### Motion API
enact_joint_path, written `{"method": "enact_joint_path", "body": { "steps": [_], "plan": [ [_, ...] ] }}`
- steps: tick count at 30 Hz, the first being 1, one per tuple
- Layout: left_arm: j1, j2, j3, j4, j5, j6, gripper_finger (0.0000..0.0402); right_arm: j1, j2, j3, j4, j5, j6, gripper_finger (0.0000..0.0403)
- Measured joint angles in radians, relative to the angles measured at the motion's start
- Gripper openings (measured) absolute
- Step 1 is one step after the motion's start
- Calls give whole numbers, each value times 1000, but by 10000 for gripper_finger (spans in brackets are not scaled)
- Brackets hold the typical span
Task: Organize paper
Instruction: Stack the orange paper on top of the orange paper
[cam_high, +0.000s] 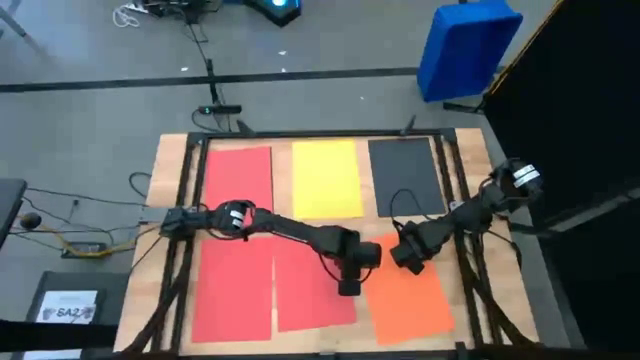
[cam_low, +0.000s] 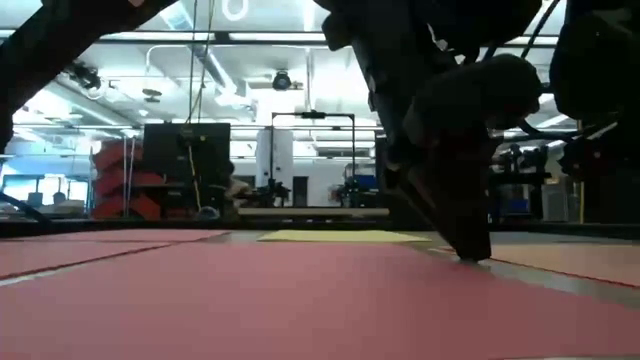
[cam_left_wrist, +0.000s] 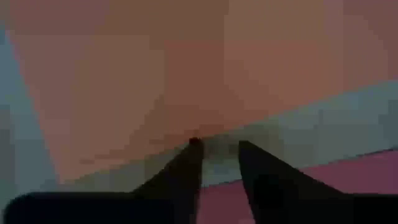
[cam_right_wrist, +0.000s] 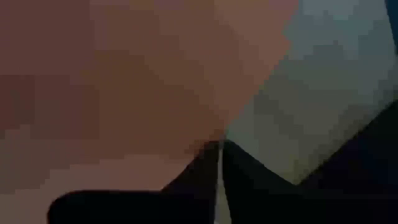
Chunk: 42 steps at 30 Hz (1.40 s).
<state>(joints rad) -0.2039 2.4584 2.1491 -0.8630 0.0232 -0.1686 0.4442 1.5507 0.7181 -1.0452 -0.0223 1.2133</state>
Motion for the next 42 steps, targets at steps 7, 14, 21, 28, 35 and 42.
{"method": "enact_joint_path", "body": {
  "steps": [7, 14, 21, 28, 35, 42],
  "plan": [
    [1, -1, 33, -88, -7, -19, 142, 0, -1, 0, -8, -1, -3, 1],
    [-1, -4, 34, -83, -6, -19, 142, 0, -76, 0, -38, 2, 24, 5],
    [-1, -20, 34, -85, -6, -19, 142, 0, -239, 0, -42, 65, 50, 9],
    [-25, -107, 37, -116, -155, 31, 142, 19, -360, 0, 306, 273, -118, 9],
    [-62, -207, -25, -144, -323, 48, 142, 16, -280, 1, 661, 317, -432, 9],
    [-77, -454, -380, 74, -383, 11, 142, 5, -174, 1, 765, 306, -522, 9]
  ]
}}
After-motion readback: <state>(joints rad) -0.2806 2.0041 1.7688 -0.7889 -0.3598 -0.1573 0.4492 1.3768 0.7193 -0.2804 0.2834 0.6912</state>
